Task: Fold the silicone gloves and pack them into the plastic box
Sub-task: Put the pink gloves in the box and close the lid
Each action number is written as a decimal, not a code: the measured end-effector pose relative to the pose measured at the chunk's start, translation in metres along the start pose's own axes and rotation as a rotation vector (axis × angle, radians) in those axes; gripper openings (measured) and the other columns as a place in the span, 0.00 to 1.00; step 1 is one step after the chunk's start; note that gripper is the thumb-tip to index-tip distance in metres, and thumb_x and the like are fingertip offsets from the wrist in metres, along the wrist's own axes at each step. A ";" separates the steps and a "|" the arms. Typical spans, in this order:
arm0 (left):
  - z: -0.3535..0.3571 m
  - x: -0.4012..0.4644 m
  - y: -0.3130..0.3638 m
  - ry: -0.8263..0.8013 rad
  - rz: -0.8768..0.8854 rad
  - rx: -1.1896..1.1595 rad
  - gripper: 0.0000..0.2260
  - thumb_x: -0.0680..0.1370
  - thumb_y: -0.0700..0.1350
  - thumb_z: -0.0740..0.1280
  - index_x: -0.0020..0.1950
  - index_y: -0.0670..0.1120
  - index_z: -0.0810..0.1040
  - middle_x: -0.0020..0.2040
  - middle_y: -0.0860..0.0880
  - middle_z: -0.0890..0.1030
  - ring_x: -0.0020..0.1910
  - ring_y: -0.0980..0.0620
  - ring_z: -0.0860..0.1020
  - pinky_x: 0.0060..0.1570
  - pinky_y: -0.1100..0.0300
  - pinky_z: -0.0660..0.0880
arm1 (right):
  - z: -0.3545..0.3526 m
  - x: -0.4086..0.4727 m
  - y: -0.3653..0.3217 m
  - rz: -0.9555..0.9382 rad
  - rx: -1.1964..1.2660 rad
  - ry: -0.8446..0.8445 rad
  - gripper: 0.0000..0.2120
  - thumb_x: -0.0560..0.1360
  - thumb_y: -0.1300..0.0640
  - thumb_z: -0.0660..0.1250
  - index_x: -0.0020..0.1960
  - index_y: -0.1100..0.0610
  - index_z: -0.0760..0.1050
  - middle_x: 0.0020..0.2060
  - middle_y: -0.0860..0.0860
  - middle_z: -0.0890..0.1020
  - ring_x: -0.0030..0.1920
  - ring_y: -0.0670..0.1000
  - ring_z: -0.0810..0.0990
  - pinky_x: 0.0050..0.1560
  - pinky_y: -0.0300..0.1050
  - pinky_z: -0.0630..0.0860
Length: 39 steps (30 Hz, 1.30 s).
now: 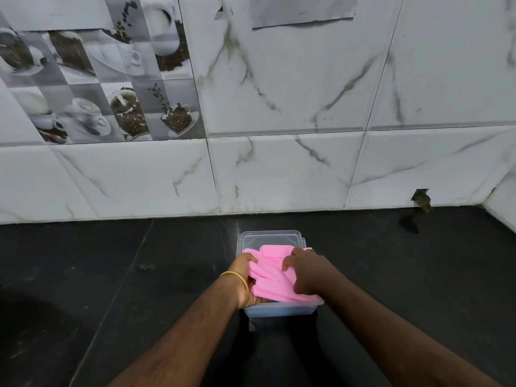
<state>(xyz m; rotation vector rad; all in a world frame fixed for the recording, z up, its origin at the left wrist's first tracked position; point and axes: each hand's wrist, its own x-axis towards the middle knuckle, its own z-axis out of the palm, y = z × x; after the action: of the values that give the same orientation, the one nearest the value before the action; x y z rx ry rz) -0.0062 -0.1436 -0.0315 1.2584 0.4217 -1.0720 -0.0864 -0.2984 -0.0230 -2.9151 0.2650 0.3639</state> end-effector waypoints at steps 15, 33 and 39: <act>-0.019 -0.048 0.036 0.158 0.089 1.139 0.22 0.75 0.59 0.67 0.50 0.38 0.80 0.41 0.41 0.84 0.34 0.45 0.81 0.38 0.55 0.78 | 0.008 0.005 -0.001 -0.063 -0.125 0.040 0.17 0.72 0.60 0.65 0.58 0.45 0.75 0.60 0.50 0.74 0.59 0.55 0.75 0.53 0.48 0.72; 0.044 -0.014 0.025 0.052 0.329 2.177 0.37 0.64 0.48 0.81 0.69 0.45 0.71 0.65 0.41 0.76 0.62 0.41 0.77 0.62 0.47 0.75 | 0.003 0.002 0.002 -0.095 -0.169 0.026 0.36 0.63 0.58 0.80 0.67 0.48 0.70 0.62 0.52 0.73 0.62 0.58 0.74 0.55 0.54 0.77; 0.043 -0.006 0.022 0.042 0.312 2.165 0.38 0.63 0.44 0.81 0.70 0.47 0.70 0.67 0.42 0.74 0.64 0.41 0.76 0.64 0.46 0.74 | 0.000 0.008 -0.002 -0.068 -0.207 -0.062 0.38 0.61 0.59 0.81 0.67 0.49 0.70 0.63 0.53 0.73 0.64 0.59 0.73 0.57 0.54 0.75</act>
<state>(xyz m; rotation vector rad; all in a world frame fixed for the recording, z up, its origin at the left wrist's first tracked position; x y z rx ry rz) -0.0026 -0.1817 -0.0008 2.9674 -1.3380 -0.9881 -0.0780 -0.2973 -0.0249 -3.0986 0.1254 0.4979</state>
